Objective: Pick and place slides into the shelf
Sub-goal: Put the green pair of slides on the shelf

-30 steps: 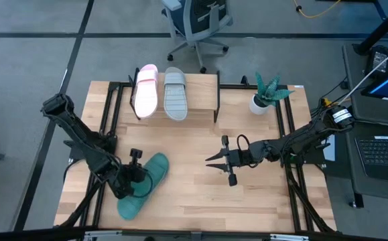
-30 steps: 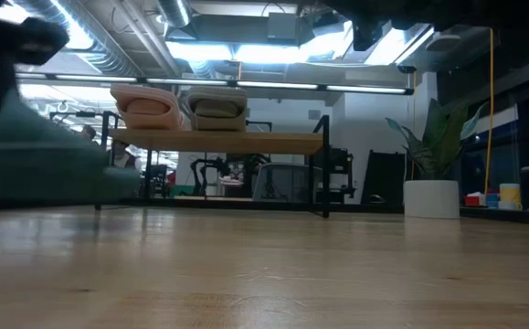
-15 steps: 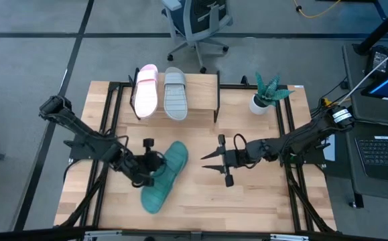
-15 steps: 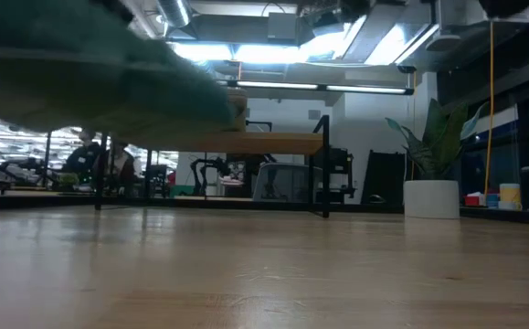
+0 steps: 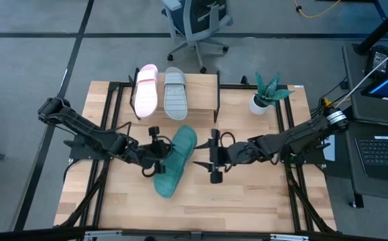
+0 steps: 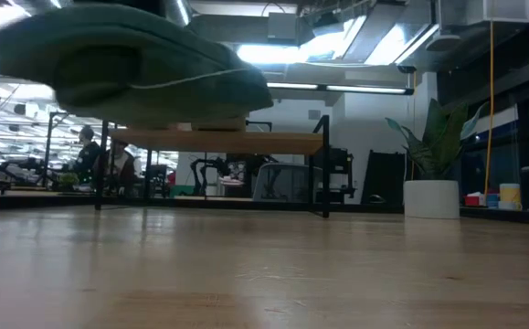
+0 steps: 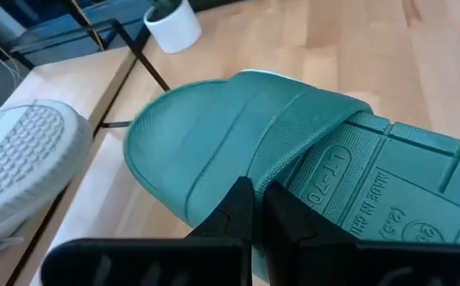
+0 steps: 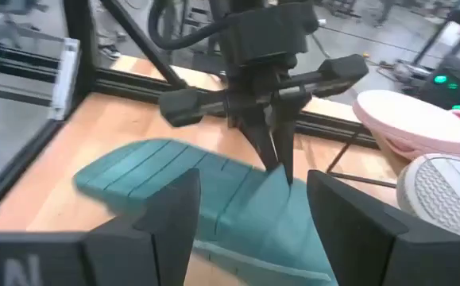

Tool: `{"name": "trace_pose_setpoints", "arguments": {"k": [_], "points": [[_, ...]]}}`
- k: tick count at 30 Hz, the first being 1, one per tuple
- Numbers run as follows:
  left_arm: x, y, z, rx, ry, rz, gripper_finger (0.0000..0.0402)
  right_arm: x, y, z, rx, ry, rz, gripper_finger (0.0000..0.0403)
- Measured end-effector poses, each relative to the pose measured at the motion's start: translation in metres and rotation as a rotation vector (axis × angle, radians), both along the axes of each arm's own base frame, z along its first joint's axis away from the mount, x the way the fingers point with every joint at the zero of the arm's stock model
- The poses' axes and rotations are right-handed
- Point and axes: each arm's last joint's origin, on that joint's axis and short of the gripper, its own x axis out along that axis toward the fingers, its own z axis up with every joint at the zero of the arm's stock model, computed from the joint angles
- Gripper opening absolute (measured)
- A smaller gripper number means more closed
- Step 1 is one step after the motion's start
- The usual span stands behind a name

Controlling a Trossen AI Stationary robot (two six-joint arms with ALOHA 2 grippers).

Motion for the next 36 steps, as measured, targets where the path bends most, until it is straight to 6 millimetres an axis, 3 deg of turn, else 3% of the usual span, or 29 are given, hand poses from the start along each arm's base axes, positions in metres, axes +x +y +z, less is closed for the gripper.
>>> {"name": "trace_pose_setpoints", "arguments": {"k": [10, 20, 31, 36], "points": [[0.008, 0.01, 0.004, 0.009, -0.077, 0.094, 0.0002, 0.038, 0.006, -0.024, -0.153, 0.057, -0.258, 0.0232], [0.009, 0.01, 0.005, 0.014, -0.097, 0.109, 0.0002, 0.07, 0.018, -0.033, -0.184, 0.106, -0.271, 0.0232], [0.009, 0.009, 0.005, 0.013, -0.103, 0.107, 0.0002, 0.089, 0.017, -0.034, -0.232, 0.24, -0.414, 0.0232], [0.009, 0.009, 0.006, 0.012, -0.103, 0.105, 0.0002, 0.087, 0.01, -0.031, -0.193, 0.302, -0.479, 0.0224]]}}
